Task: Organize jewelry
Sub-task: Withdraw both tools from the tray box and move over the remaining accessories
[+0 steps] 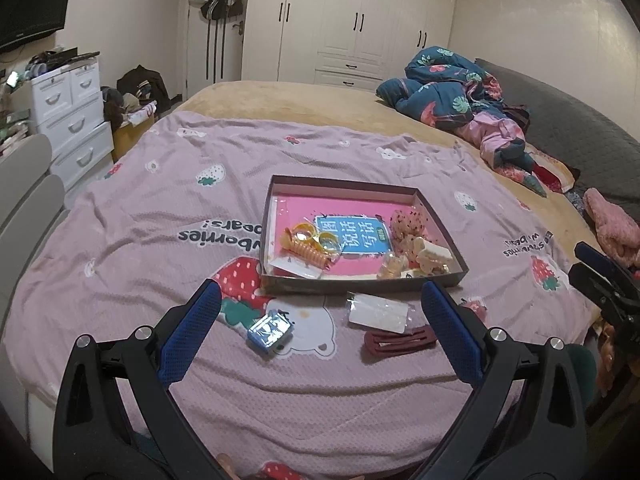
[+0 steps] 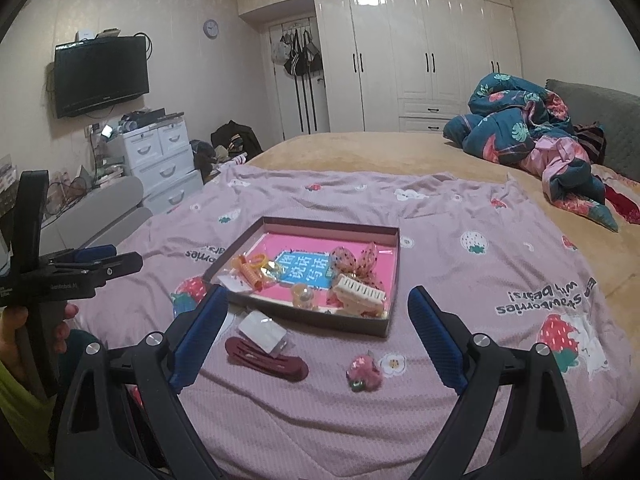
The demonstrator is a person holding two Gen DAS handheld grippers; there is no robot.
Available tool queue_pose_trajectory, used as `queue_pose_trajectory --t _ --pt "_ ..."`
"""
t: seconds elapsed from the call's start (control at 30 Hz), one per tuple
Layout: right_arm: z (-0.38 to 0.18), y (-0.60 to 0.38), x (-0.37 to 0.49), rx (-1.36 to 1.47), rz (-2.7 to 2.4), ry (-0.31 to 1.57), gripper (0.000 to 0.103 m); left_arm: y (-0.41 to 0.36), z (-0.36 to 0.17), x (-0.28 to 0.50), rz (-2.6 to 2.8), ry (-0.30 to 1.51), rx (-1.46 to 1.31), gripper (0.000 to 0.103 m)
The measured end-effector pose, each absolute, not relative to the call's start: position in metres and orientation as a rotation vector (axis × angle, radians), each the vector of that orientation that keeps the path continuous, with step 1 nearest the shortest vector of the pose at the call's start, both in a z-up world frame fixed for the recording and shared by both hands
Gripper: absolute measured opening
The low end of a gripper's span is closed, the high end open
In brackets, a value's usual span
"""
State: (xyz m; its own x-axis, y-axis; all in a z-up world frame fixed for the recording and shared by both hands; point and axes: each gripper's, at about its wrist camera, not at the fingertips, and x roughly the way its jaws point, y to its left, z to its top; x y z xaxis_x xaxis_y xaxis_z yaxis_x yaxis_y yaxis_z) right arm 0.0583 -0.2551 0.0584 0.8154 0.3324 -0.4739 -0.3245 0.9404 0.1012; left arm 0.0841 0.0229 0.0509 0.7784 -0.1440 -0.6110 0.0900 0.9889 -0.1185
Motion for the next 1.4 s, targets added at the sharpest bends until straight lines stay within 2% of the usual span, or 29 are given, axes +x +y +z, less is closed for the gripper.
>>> queue_pose_trajectory --t 0.57,1.4 --pt "0.029 -0.259 0.054 -0.006 0.348 0.593 0.092 -0.006 0.01 0.08 -0.192 0.776 -0.035 0.093" --pt "-0.022 -0.275 0.082 0.02 0.228 0.744 0.092 -0.023 -0.026 0.097 -0.226 0.838 -0.039 0.093"
